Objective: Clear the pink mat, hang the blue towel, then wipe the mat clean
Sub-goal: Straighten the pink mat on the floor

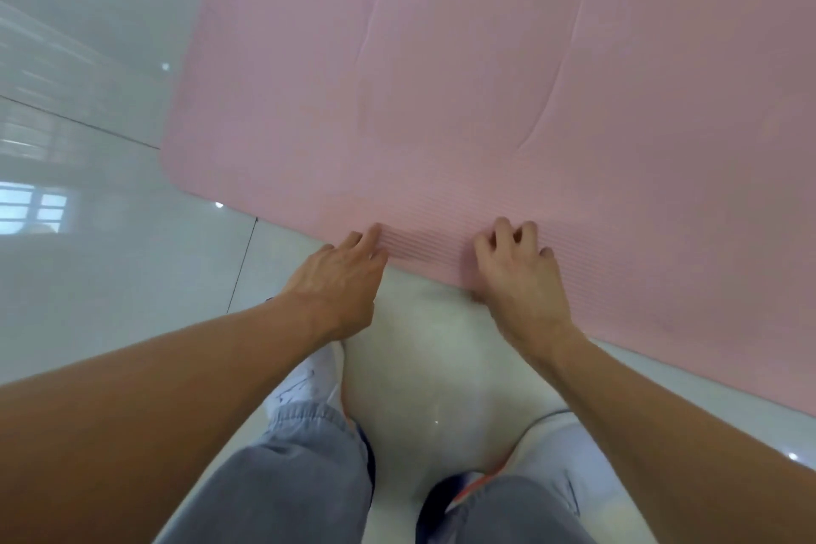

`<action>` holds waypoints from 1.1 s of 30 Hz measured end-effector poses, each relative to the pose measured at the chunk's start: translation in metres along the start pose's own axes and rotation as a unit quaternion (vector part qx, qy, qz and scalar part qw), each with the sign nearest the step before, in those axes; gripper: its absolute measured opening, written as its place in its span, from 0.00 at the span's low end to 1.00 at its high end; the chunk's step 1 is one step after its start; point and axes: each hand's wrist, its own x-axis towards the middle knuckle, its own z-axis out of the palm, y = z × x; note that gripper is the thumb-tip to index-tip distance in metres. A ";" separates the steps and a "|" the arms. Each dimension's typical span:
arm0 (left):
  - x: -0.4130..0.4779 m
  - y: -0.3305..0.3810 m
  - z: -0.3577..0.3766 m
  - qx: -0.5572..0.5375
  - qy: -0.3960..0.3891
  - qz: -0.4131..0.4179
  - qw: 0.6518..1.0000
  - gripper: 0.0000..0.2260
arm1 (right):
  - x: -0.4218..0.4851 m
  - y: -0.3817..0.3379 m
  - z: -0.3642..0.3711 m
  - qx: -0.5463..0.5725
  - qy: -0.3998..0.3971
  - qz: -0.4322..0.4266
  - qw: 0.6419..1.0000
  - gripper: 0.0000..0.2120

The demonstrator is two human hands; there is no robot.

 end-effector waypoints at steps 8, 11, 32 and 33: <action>-0.014 -0.002 -0.017 -0.027 0.074 -0.004 0.997 0.22 | -0.015 0.016 -0.038 0.063 -0.007 -0.027 0.998 0.05; -0.030 -0.011 -0.044 -0.001 0.170 0.015 0.985 0.22 | -0.031 0.037 -0.075 0.165 0.007 0.030 0.986 0.07; -0.267 0.049 -0.443 0.106 0.166 0.132 0.971 0.11 | -0.144 0.080 -0.466 0.325 0.043 0.116 0.938 0.27; -0.276 0.062 -0.457 0.109 0.166 0.144 0.969 0.11 | -0.144 0.072 -0.489 0.343 0.045 0.130 0.929 0.19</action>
